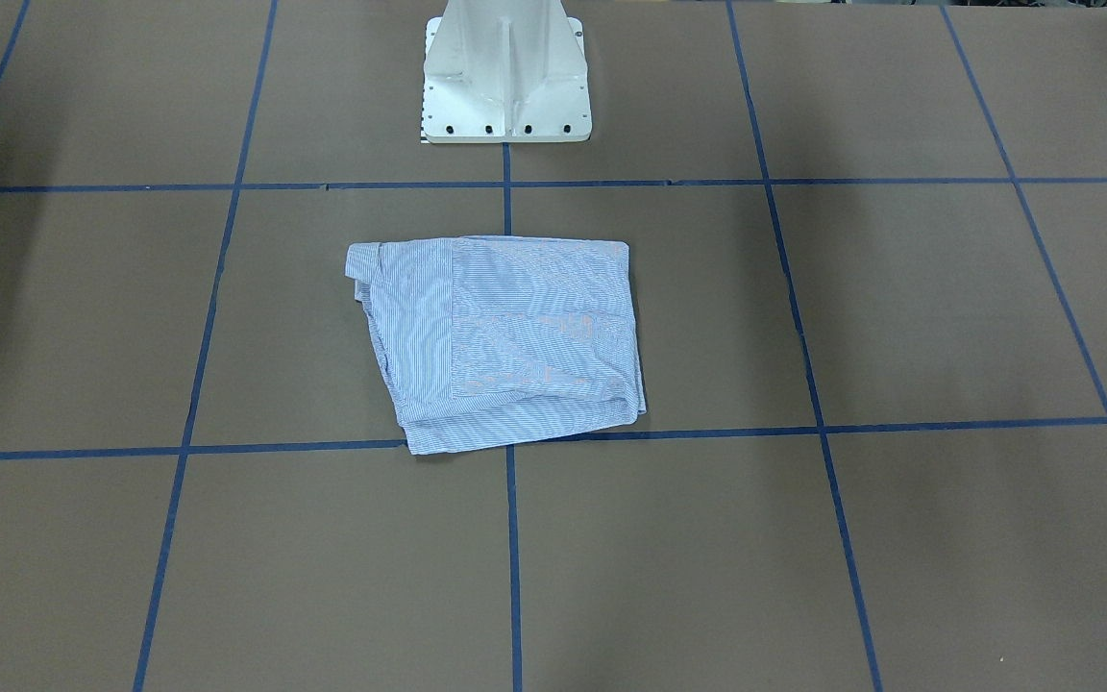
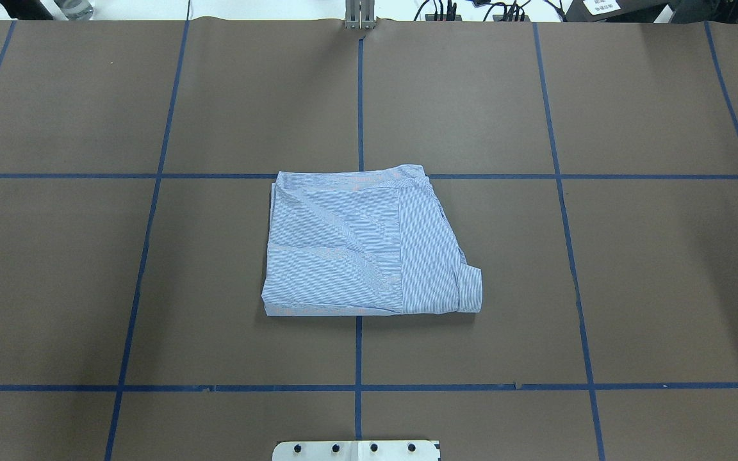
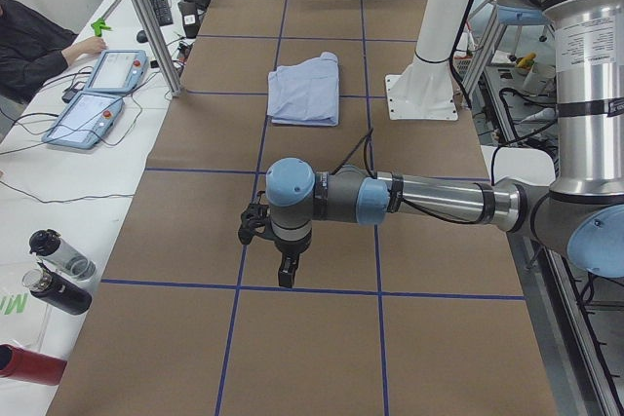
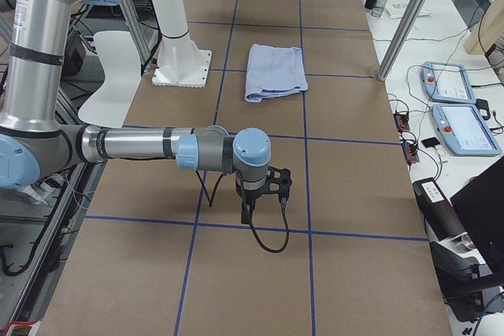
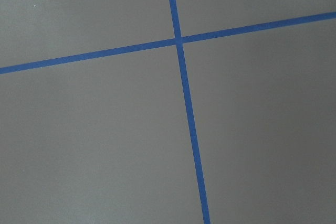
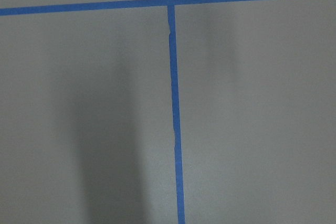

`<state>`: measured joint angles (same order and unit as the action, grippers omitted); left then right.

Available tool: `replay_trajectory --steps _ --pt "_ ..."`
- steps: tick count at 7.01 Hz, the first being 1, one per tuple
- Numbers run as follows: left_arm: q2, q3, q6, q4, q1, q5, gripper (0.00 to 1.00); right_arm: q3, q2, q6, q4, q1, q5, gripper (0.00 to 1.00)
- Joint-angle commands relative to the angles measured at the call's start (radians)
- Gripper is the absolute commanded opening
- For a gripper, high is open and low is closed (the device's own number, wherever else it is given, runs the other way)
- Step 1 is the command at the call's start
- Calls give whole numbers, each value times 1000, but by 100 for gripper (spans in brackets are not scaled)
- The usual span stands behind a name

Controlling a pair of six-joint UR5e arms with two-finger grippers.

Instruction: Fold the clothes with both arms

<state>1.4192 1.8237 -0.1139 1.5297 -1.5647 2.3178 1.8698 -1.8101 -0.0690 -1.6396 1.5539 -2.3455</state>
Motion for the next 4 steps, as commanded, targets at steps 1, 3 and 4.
replay_trajectory --steps 1,3,4 --pt "0 0 -1 1 0 0 99 0 0 0 1 0 0 100" --pt "1 0 -1 0 0 0 99 -8 2 0 1 0 0 100" --pt "0 0 -1 0 0 0 99 -8 2 -2 1 0 0 100"
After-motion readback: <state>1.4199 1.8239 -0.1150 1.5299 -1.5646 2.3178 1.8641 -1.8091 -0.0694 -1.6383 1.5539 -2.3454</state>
